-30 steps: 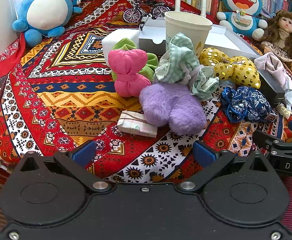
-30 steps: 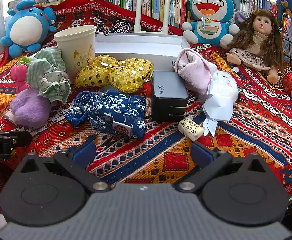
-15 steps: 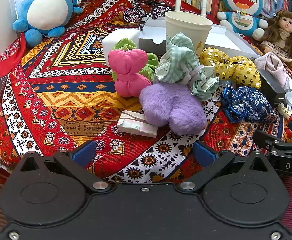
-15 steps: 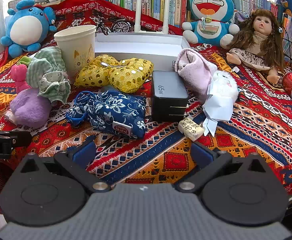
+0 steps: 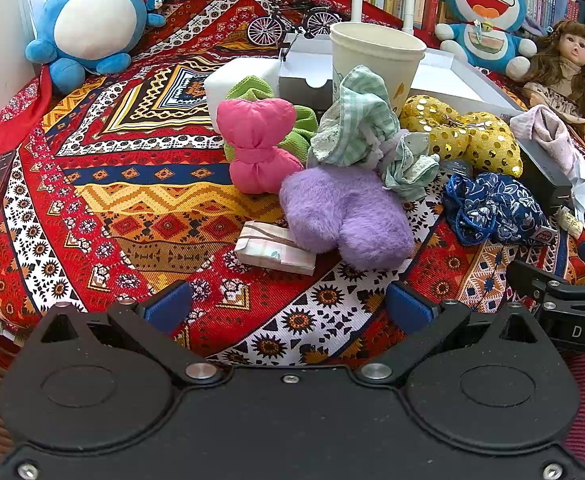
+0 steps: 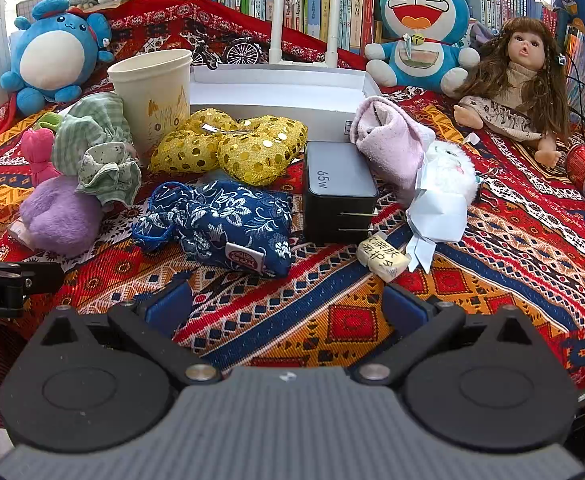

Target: Organize soft objects

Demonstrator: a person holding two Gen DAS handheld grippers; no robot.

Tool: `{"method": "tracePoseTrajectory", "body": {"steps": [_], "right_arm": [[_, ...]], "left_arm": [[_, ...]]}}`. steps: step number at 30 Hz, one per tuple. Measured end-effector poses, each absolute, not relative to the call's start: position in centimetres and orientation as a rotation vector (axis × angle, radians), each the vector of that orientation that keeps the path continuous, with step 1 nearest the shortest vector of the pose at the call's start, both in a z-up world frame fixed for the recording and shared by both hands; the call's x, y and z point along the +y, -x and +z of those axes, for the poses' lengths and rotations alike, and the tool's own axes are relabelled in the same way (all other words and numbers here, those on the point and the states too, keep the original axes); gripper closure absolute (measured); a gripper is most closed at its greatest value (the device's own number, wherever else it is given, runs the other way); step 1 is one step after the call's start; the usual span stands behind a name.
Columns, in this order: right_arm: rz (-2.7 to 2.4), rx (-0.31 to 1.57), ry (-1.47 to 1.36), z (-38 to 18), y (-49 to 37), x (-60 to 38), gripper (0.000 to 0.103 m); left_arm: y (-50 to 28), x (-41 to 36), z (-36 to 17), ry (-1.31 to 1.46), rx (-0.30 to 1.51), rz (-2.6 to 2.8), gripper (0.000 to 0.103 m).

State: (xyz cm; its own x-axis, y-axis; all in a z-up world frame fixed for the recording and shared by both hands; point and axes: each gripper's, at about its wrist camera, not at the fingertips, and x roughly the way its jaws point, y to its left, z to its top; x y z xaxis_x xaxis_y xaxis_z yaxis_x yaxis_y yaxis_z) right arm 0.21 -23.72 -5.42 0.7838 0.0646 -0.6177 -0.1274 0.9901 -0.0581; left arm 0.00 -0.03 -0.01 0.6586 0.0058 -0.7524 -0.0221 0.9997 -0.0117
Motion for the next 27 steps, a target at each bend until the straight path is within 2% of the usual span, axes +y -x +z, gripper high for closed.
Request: {"method": "tracePoseTrajectory", "body": {"steps": [27], "right_arm": [[0.101,0.694,0.102,-5.22,-0.54,-23.61,0.000]], "left_arm": [[-0.63,0.92,0.10,-0.007,0.897,-0.024,0.000]]}}
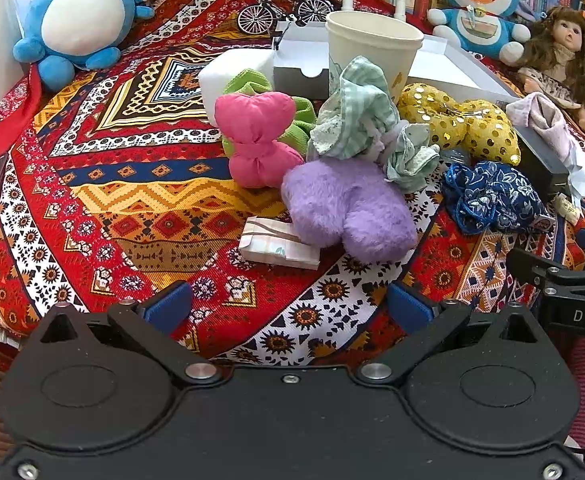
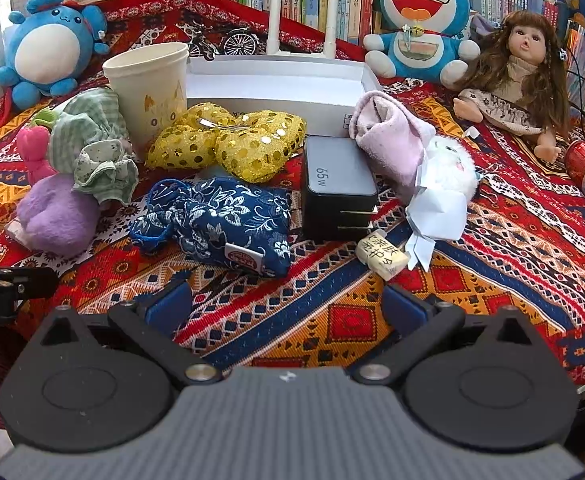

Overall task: Organize soft objects
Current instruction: 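Grasp the white paper packet with the left tool while the right tool grasps the blue floral pouch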

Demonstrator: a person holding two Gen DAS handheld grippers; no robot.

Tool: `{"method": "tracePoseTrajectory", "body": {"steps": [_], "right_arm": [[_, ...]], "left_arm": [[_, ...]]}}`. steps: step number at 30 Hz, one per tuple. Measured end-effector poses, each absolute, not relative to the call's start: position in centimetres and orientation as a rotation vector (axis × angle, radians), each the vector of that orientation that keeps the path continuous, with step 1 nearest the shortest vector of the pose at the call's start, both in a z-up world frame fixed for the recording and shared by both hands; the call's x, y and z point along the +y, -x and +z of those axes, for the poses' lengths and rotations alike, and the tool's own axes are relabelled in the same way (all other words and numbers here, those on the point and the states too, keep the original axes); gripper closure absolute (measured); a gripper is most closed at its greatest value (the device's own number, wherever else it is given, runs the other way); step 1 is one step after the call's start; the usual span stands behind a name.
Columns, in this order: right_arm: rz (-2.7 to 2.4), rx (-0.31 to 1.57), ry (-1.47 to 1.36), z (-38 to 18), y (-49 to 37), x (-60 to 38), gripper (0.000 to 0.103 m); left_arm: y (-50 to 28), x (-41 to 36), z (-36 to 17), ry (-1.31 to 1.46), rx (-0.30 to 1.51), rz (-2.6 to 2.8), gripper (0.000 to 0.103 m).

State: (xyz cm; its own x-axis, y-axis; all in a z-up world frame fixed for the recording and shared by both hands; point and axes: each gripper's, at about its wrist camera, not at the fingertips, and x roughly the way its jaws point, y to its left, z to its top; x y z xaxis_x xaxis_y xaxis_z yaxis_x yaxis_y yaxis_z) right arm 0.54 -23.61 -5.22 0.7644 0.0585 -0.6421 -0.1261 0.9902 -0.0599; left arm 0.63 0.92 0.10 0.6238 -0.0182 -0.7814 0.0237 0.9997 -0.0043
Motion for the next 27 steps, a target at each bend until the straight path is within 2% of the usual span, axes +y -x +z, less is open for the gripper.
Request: {"method": "tracePoseTrajectory", "body": {"steps": [16,21,24,27], "right_arm": [[0.142,0.618,0.083,-5.3,0.4,-24.0,0.000],[0.188,0.556,0.031,-4.4,1.1,-24.3,0.005],[0.209,0.504,0.046,-3.9,1.6,-24.1,0.008],[0.221,0.472,0.070,-3.5,1.8,-23.6,0.012]], "left_arm": [[0.7,1.0,0.3,0.038,0.828,-0.039,0.000],[1.4,1.0,1.2,0.055,0.755,-0.070,0.002],[1.7,1.2,1.8,0.055,0.698,-0.061,0.008],[1.8,1.6,2.1,0.064,0.673,-0.056,0.025]]}}
